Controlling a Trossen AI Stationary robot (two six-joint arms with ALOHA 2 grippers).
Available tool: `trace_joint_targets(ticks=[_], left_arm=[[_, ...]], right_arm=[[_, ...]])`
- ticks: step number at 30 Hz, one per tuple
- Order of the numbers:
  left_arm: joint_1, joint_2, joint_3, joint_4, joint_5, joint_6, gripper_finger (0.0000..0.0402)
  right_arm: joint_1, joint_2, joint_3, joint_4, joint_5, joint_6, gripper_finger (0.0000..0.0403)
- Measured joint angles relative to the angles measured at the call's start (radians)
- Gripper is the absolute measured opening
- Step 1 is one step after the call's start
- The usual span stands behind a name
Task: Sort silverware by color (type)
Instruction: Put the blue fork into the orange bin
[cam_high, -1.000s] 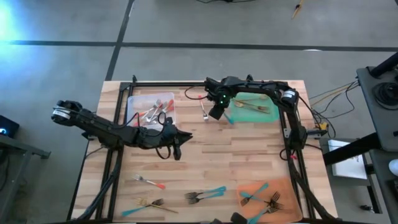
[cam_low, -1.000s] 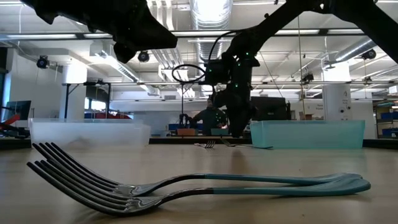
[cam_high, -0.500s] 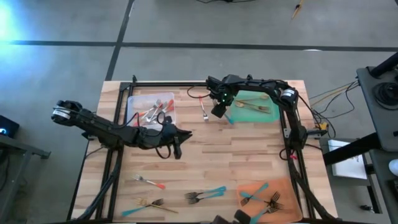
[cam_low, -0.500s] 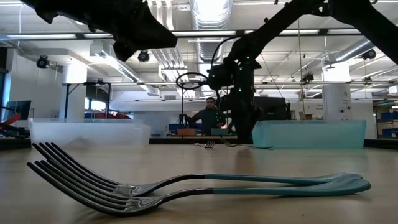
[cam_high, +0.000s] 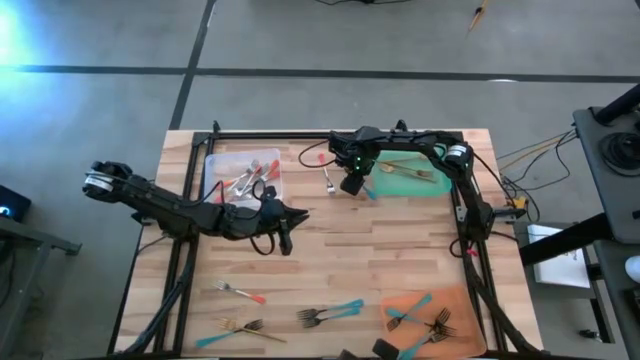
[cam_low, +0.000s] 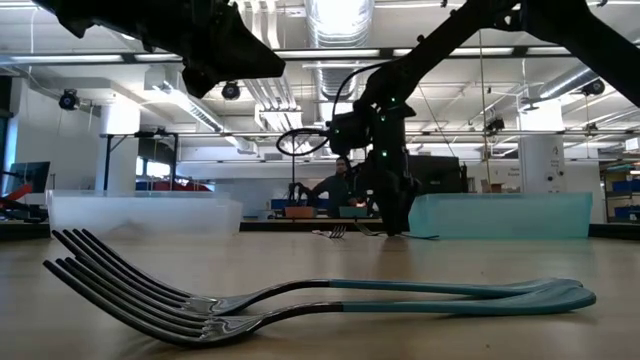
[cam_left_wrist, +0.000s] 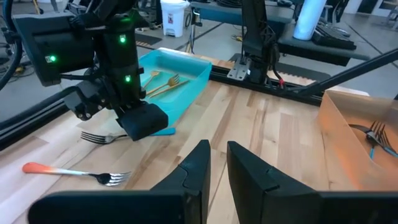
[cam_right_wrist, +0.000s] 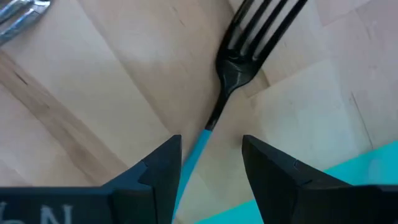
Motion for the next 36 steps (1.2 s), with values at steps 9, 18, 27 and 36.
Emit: trace_joint_targets(ticks=[9, 18, 27, 36], left_arm=[[0.000, 0.000, 0.000, -0.001, 0.000, 0.015, 0.0037], [0.000, 0.000, 0.000, -0.001, 0.000, 0.022, 0.0037], [0.000, 0.000, 0.000, -0.001, -0.001, 0.017, 0.0037], [0.000, 0.000, 0.004, 0.000, -0.002, 0.000, 0.0037]], right_arm=[[0.009, 0.004, -0.001, 0.005, 0.000, -0.051, 0.0140], [0.053, 0.002, -0.003, 0.006, -0.001, -0.095, 0.0055], [0.061, -0.029, -0.008, -0.006, 0.003, -0.095, 0.0011], [0.068, -0.220, -0.007, -0.064, -0.044, -0.024, 0.0010]])
